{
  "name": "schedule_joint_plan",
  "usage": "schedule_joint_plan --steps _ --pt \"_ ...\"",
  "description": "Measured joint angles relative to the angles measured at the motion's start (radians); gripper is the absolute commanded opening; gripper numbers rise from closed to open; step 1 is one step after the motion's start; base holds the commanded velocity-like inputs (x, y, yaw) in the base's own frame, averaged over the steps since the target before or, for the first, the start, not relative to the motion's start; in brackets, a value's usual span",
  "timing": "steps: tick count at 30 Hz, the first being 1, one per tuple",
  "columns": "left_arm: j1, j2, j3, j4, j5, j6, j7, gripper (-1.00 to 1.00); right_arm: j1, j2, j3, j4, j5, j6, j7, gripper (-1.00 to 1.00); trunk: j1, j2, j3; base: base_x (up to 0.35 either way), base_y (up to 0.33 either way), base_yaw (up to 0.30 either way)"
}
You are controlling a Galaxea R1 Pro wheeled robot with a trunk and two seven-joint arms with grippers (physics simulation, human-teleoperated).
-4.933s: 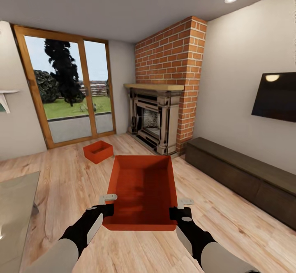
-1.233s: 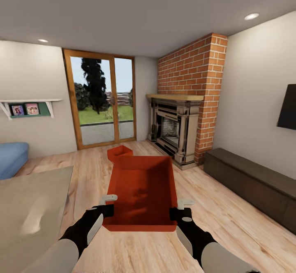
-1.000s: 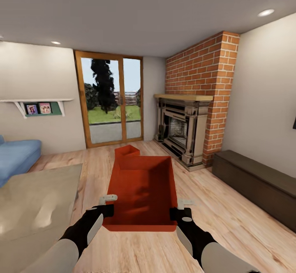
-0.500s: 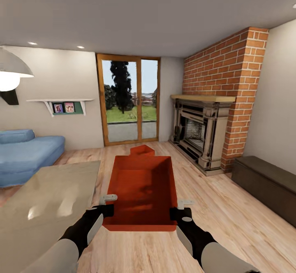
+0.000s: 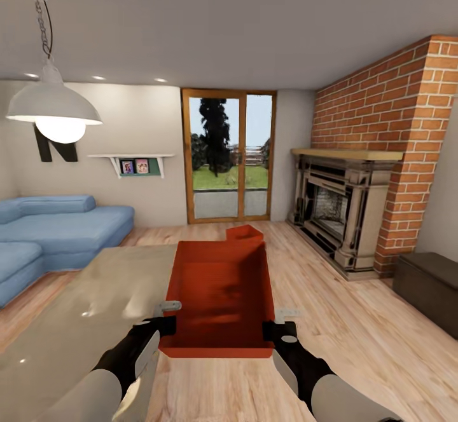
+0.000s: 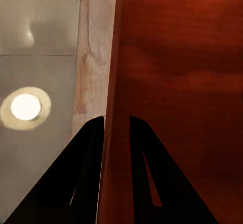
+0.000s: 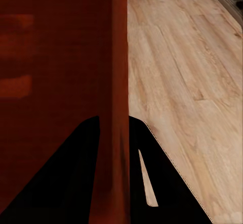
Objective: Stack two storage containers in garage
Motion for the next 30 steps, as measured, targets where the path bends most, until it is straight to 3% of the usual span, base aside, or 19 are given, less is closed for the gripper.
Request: schedule_joint_plan --steps 30 --pt "0.001 0.0 -0.004 -0.002 0.01 0.001 0.006 -1.0 -0.001 0.0 -0.011 -0.004 0.019 0.008 0.005 -1.0 0.0 0.0 0.017 -0.018 0.0 0.273"
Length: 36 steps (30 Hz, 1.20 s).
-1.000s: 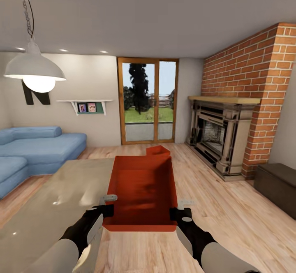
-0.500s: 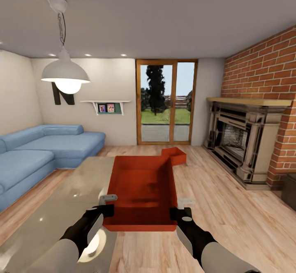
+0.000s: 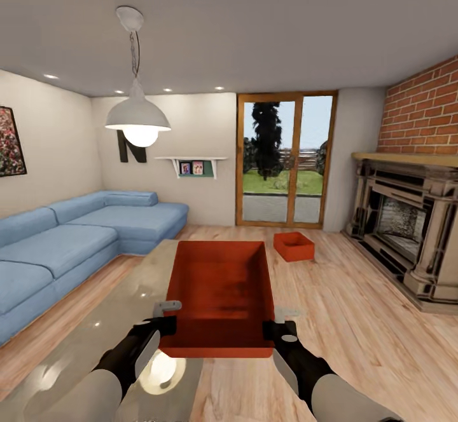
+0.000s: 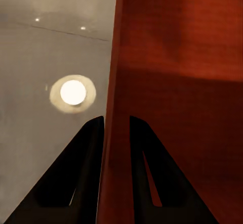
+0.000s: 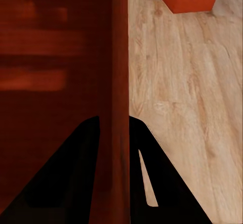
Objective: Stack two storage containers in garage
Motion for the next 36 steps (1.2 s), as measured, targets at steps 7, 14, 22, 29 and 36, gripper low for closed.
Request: schedule_joint_plan --steps 7,14,22,29,36 --pt "0.0 0.001 0.0 -0.001 0.001 0.0 -0.001 -1.0 0.0 0.001 -0.001 -0.001 0.002 0.001 -0.001 -1.0 0.0 0.0 0.004 0.0 0.0 0.273" --pt "0.0 0.001 0.0 -0.001 0.001 0.0 -0.001 -1.0 0.0 0.001 -0.001 0.0 0.002 0.0 -0.001 -1.0 0.0 0.0 0.007 0.0 0.0 0.273" --pt "0.0 0.001 -0.001 -0.002 0.002 -0.001 -0.001 -1.0 0.0 0.001 -0.001 -0.001 0.002 0.0 -0.001 -1.0 0.0 0.0 0.011 0.0 0.0 0.273" --pt "0.0 0.001 -0.001 -0.001 0.001 0.0 -0.001 -1.0 0.0 0.001 0.0 -0.001 0.0 0.0 -0.001 -1.0 0.001 0.0 0.015 -0.181 0.0 0.273" --pt "0.0 0.0 -0.001 0.0 0.002 -0.001 0.001 -1.0 0.0 0.0 -0.001 -0.001 0.002 0.001 0.001 -1.0 0.0 0.0 0.018 -0.218 0.0 0.273"
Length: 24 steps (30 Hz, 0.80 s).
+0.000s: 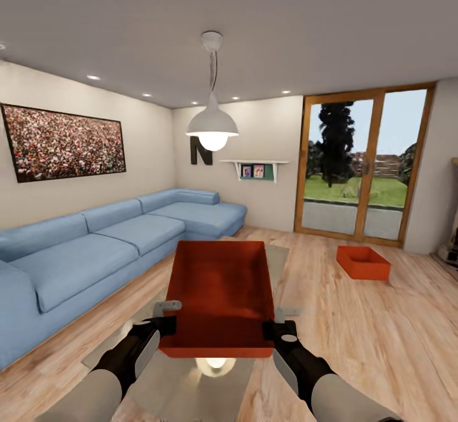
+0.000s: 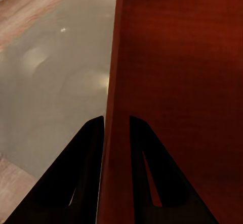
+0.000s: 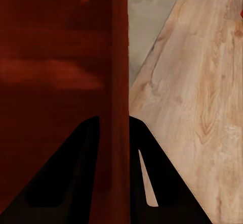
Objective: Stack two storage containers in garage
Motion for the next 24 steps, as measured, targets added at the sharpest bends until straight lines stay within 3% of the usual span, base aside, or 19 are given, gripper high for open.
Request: schedule_joint_plan --steps 24 --pt "0.0 0.0 0.001 -0.001 -0.002 0.0 -0.002 -1.0 0.0 0.0 0.002 0.001 -0.003 -0.003 -0.002 -1.0 0.0 0.0 0.012 -0.014 0.0 0.273"
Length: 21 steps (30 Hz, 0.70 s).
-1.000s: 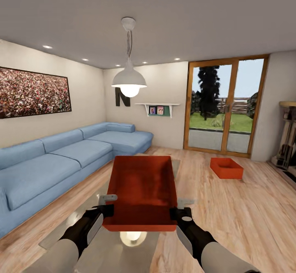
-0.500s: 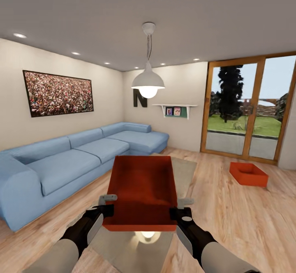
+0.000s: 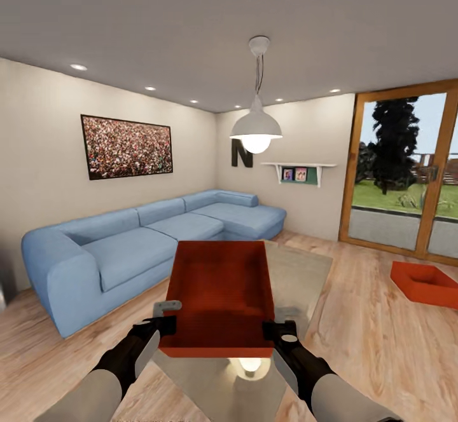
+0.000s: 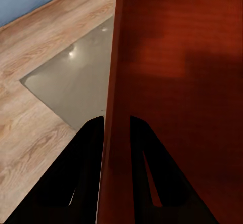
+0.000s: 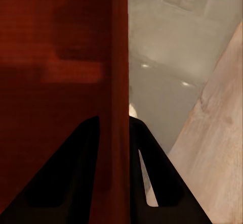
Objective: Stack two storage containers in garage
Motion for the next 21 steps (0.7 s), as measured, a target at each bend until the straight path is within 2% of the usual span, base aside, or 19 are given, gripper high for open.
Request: schedule_joint_plan --steps 21 --pt "0.0 -0.001 0.001 -0.002 -0.007 -0.001 -0.001 -1.0 0.0 0.0 0.006 0.003 -0.011 -0.008 -0.002 -1.0 0.0 0.0 0.001 0.0 0.0 0.273"
